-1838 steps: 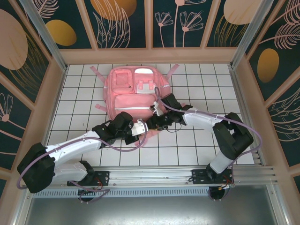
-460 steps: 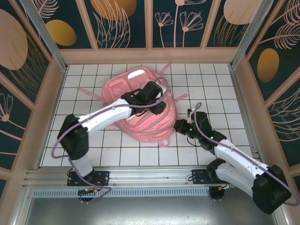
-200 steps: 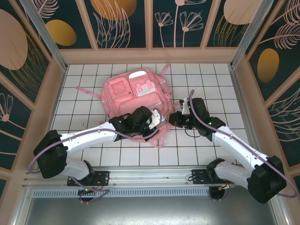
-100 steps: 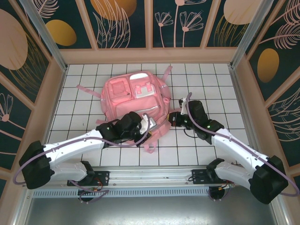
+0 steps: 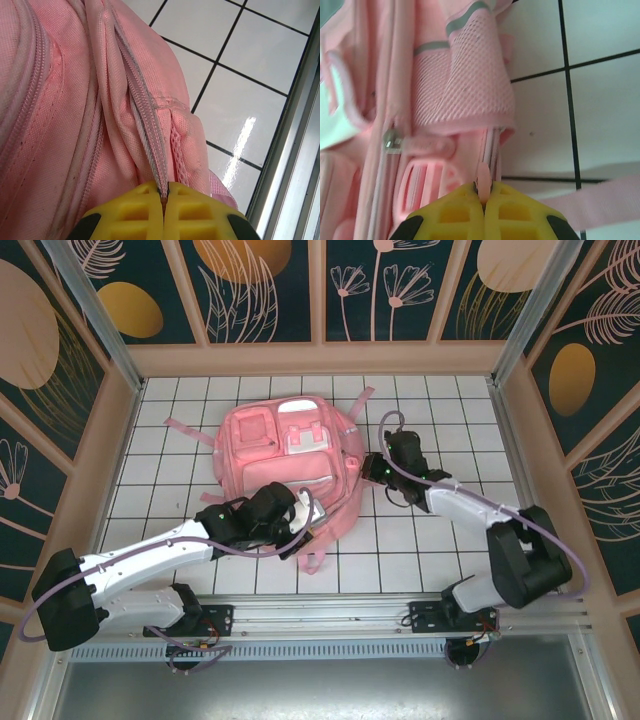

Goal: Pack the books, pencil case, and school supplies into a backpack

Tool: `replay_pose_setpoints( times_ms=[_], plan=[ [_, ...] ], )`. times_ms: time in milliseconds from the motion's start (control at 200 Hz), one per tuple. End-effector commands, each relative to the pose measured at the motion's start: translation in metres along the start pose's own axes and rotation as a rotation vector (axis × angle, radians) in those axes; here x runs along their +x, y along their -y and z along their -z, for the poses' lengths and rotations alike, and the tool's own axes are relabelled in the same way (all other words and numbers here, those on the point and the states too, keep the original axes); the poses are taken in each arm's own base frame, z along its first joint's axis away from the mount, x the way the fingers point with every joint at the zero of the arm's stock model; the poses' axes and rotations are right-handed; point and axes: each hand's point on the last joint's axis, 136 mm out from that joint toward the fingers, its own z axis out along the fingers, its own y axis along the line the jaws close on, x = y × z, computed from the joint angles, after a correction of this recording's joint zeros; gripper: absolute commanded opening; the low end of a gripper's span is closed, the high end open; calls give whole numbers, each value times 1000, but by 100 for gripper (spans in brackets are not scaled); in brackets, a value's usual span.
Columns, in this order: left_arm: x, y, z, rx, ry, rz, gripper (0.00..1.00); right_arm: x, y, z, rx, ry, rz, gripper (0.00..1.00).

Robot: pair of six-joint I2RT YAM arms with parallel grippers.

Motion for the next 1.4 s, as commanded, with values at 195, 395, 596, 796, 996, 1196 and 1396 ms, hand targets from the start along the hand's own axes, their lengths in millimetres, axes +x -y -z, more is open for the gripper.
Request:
replay_pose_setpoints(
  times_ms=[195, 395, 596, 796, 996, 1196, 1396],
  plan=[
    [-40, -5, -17, -22, 101, -18, 13, -66, -2, 42, 24, 267, 31, 91],
    [-91, -23, -19, -103, 286, 56, 77, -95, 0, 121, 104, 526, 111, 99],
    [-109, -63, 53, -289, 514, 195, 99, -118, 19, 190, 151, 828, 3, 99],
    [-47, -158, 166, -852, 798, 413, 99, -120, 16, 177, 238, 790, 273, 99],
    [52, -225, 195, -1277, 686, 538, 99, -108, 45, 176, 345, 917, 393, 98],
    [119, -262, 191, -1322, 670, 614, 99, -93, 120, 139, 534, 829, 317, 99],
    [159, -295, 170, -1296, 607, 729, 99, -83, 171, 133, 534, 866, 196, 99]
  ],
)
